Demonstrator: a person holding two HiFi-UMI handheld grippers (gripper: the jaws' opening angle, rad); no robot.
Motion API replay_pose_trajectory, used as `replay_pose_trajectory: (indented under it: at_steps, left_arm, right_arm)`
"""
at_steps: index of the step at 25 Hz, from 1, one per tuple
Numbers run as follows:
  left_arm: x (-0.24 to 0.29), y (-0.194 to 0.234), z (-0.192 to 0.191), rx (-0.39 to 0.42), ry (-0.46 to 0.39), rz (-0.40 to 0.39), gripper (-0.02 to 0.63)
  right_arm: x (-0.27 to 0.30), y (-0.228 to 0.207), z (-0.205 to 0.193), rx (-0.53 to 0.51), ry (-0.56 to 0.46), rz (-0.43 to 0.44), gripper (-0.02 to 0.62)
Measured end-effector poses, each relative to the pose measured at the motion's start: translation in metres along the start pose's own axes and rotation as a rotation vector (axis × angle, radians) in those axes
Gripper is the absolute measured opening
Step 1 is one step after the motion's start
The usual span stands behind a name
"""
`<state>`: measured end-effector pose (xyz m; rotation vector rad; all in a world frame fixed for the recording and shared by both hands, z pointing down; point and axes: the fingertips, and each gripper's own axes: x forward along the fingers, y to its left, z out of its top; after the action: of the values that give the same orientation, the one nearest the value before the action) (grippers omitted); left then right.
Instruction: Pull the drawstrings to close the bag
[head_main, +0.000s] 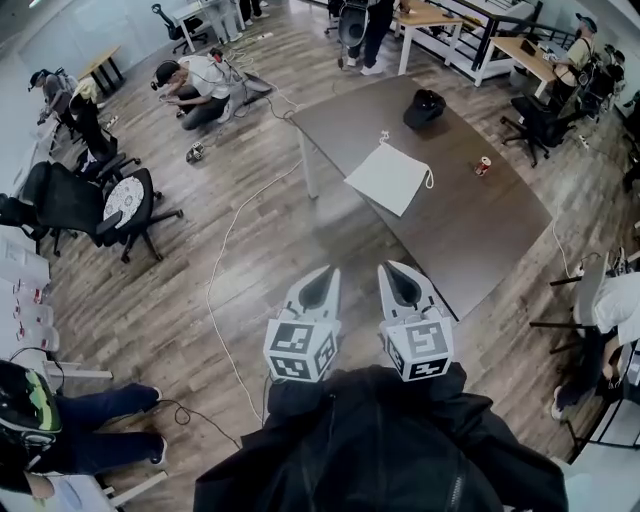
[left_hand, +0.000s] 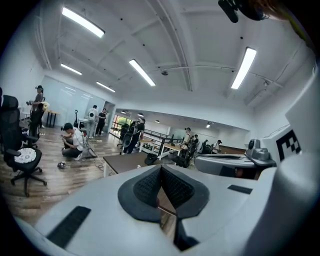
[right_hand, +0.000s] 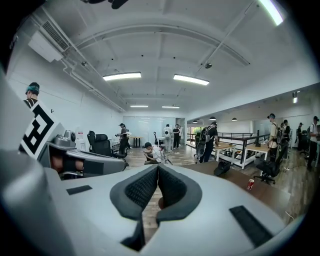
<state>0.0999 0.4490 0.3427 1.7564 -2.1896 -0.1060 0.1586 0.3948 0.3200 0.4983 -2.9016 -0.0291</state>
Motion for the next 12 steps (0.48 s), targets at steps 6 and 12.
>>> replay_pose_trajectory:
  at_steps: [6,12]
  left_arm:
    - [0.000,0.019,-0.029,-0.022,0.064,-0.008,0.034]
    - [0.020,0.039,-0.038,-0.026,0.100,0.003,0.034]
  right_arm:
    - [0.008,0.001,-0.029,0.046,0.056,-0.016,0.023]
    - [0.031,-0.010,-0.045,0.076,0.095,-0.006,0.023]
